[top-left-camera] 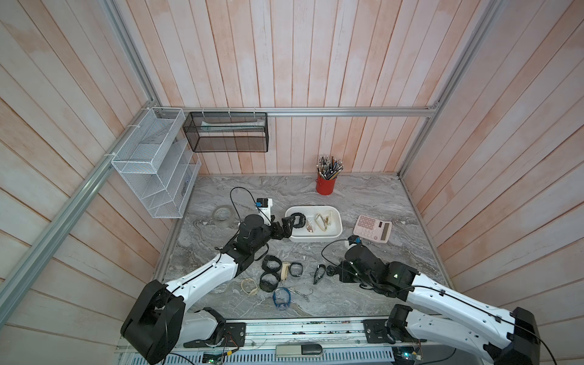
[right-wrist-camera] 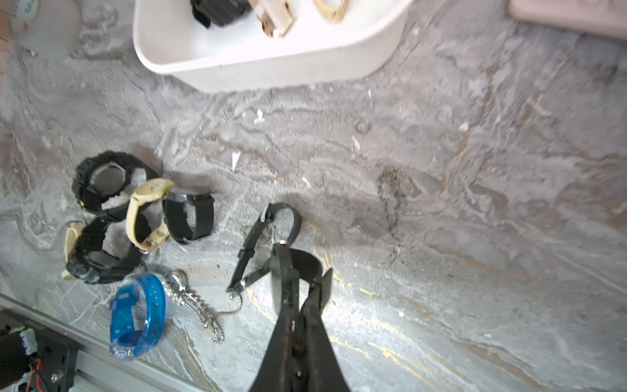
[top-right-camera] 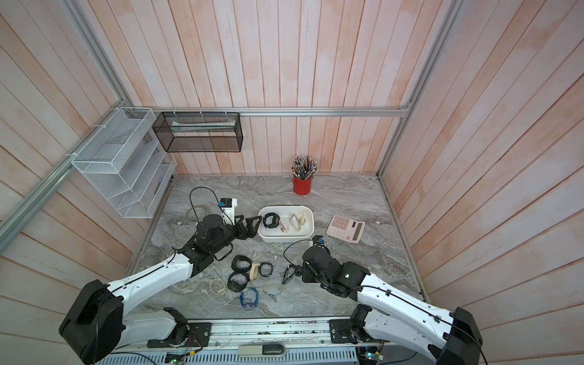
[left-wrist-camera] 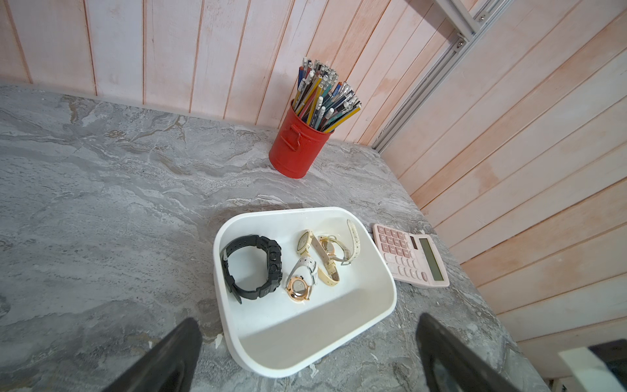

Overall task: Put the watch into the storage box
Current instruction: Pick up the watch at the center of the board, then place the watch in the storage box.

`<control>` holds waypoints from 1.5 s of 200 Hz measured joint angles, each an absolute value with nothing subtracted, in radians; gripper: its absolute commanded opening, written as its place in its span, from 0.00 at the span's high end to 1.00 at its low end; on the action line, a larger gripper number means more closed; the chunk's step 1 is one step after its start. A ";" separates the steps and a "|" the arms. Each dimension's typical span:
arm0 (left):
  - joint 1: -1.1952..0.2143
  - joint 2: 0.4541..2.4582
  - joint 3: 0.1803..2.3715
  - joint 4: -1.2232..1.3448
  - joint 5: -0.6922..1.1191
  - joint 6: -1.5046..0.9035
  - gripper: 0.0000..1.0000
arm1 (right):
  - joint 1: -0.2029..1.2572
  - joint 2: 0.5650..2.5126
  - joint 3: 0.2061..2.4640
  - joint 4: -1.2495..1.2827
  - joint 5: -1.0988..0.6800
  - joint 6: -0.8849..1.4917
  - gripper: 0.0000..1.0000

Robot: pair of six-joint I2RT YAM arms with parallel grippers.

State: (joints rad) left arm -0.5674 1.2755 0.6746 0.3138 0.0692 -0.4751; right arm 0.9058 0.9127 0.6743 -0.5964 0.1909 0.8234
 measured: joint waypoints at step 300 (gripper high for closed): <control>-0.559 1.208 0.617 0.163 -0.061 -0.422 0.00 | 0.530 1.462 0.934 -0.109 -0.010 0.450 0.90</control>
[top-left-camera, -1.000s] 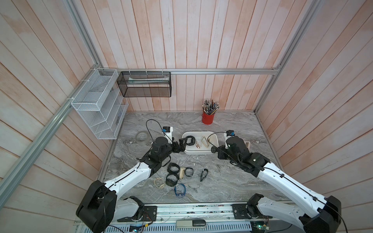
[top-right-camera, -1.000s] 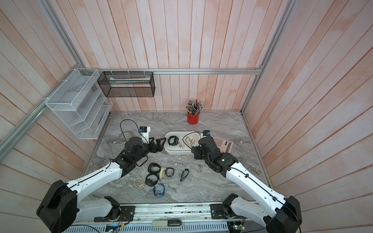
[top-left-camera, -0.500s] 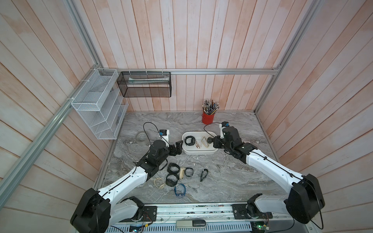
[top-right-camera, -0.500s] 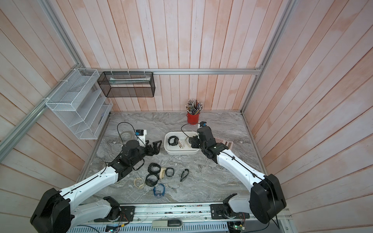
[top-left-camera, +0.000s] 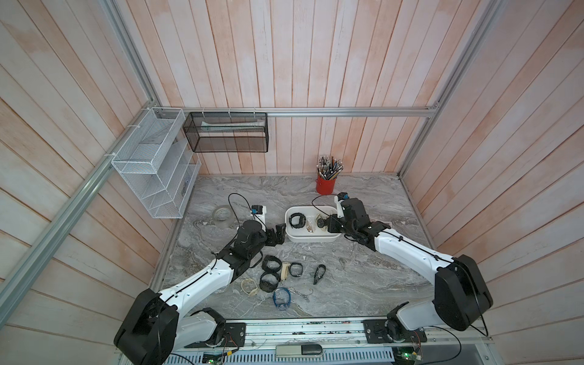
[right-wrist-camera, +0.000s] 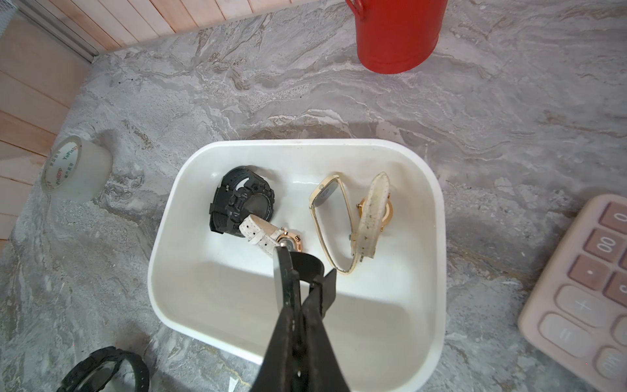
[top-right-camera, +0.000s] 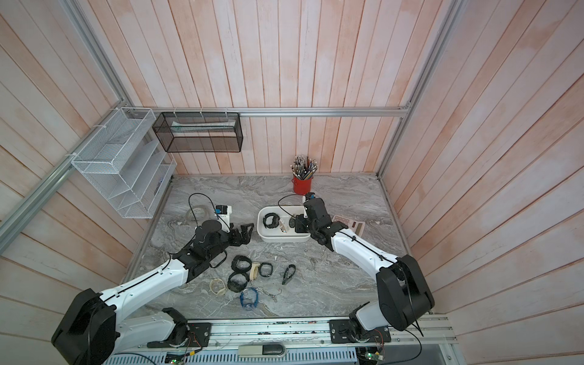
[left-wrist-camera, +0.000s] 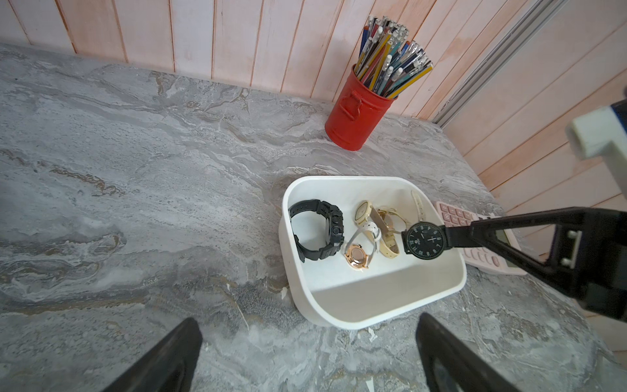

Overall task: Put the watch into the storage box
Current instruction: Place the watch in the storage box.

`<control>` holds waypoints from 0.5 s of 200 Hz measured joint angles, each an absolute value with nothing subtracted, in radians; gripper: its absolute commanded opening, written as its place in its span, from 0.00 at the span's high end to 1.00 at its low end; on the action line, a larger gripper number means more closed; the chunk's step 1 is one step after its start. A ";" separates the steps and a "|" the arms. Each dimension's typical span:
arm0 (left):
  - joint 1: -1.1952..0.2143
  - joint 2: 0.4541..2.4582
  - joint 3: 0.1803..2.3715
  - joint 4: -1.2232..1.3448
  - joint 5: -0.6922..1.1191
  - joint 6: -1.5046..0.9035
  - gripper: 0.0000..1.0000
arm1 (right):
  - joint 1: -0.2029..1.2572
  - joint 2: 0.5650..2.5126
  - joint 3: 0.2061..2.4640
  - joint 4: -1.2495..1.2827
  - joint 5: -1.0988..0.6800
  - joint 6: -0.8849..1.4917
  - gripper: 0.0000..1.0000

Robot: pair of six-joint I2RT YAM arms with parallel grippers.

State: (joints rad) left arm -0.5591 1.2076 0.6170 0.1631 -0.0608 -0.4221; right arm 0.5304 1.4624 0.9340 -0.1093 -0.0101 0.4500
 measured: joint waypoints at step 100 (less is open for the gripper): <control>-0.559 1.242 0.634 0.140 -0.061 -0.422 0.00 | 0.500 1.567 0.887 -0.081 -0.066 0.438 0.69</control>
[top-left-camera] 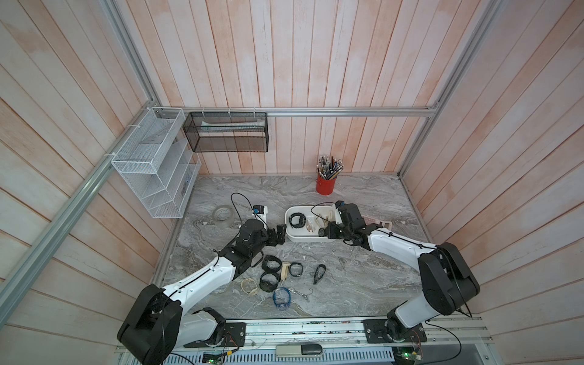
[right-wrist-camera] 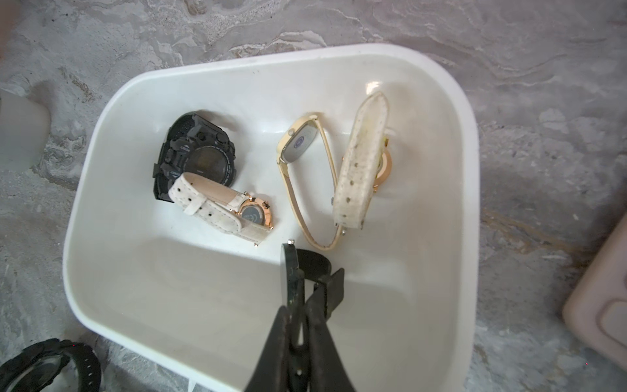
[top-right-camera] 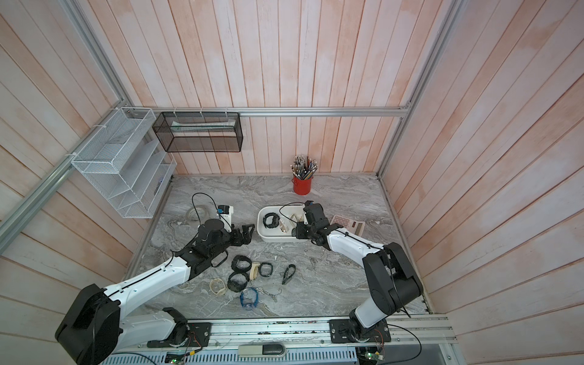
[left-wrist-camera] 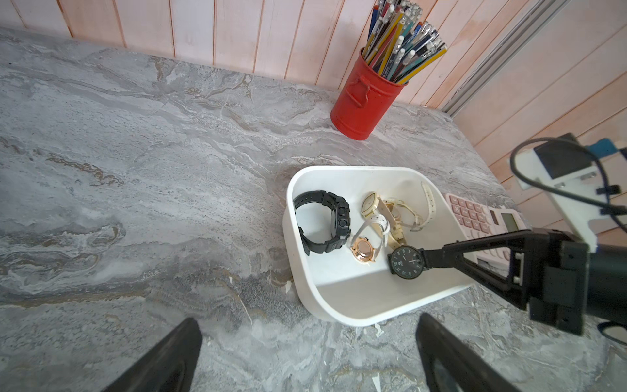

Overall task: Put the watch into the storage box
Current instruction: Place the watch in the storage box.

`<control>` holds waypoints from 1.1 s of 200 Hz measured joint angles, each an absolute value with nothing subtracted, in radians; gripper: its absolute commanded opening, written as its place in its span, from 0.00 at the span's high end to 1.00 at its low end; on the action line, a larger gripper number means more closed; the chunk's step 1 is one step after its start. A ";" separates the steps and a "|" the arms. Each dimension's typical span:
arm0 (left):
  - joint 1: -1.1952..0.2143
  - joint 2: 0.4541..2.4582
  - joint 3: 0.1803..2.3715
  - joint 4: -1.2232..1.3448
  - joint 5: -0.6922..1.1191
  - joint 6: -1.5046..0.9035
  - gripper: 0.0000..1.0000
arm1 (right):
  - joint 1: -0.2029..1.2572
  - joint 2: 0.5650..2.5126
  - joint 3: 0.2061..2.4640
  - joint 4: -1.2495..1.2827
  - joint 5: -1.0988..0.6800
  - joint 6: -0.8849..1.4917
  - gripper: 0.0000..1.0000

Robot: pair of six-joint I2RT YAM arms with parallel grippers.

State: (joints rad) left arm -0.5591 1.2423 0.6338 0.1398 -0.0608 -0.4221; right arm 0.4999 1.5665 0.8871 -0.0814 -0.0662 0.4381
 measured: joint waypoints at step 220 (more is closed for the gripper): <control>-0.559 0.924 0.646 -0.421 -0.223 -0.620 0.21 | 0.492 1.283 0.867 0.105 -0.039 0.410 0.11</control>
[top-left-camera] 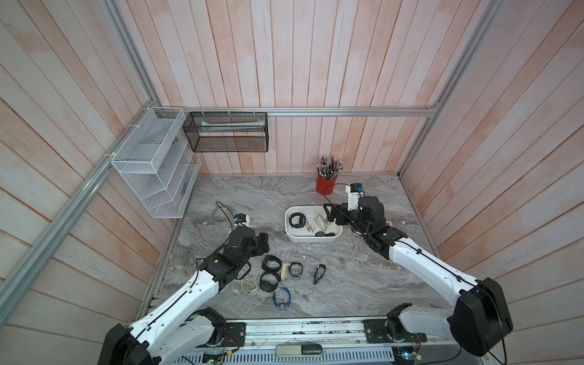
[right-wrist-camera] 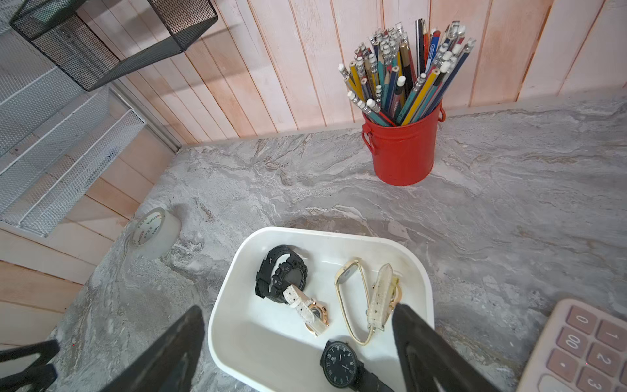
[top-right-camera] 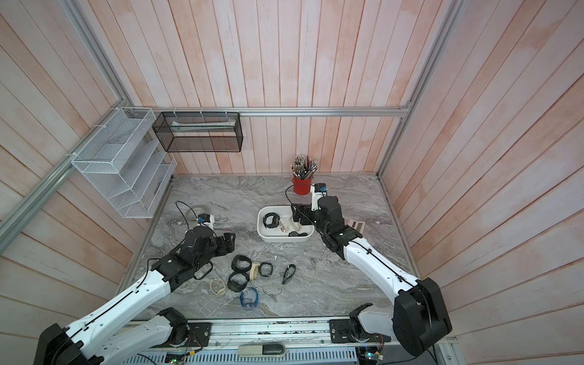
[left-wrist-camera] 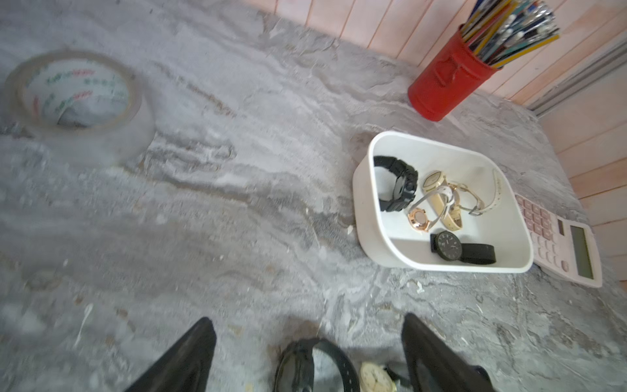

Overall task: Put the watch into the storage box
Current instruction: Place the watch in the storage box, then pick up the watch at the center of the board.

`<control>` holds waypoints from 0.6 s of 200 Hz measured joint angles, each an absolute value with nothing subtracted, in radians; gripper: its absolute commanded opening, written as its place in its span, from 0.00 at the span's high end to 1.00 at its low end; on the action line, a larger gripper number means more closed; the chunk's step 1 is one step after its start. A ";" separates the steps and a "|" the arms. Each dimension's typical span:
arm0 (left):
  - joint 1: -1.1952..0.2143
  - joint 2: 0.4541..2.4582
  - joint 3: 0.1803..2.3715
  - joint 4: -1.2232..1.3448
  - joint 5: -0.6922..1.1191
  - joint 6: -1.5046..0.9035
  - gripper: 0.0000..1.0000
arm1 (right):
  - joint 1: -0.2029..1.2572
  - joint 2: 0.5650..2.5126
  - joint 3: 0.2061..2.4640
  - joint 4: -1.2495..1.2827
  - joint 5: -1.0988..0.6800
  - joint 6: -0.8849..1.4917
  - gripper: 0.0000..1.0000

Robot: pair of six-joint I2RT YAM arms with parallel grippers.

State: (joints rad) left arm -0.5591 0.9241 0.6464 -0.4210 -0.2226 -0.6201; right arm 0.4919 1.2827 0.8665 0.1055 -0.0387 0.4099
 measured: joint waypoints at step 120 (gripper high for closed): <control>-0.685 0.778 0.546 -0.880 -0.180 -1.112 0.61 | 0.489 1.330 0.867 0.164 -0.055 0.396 0.11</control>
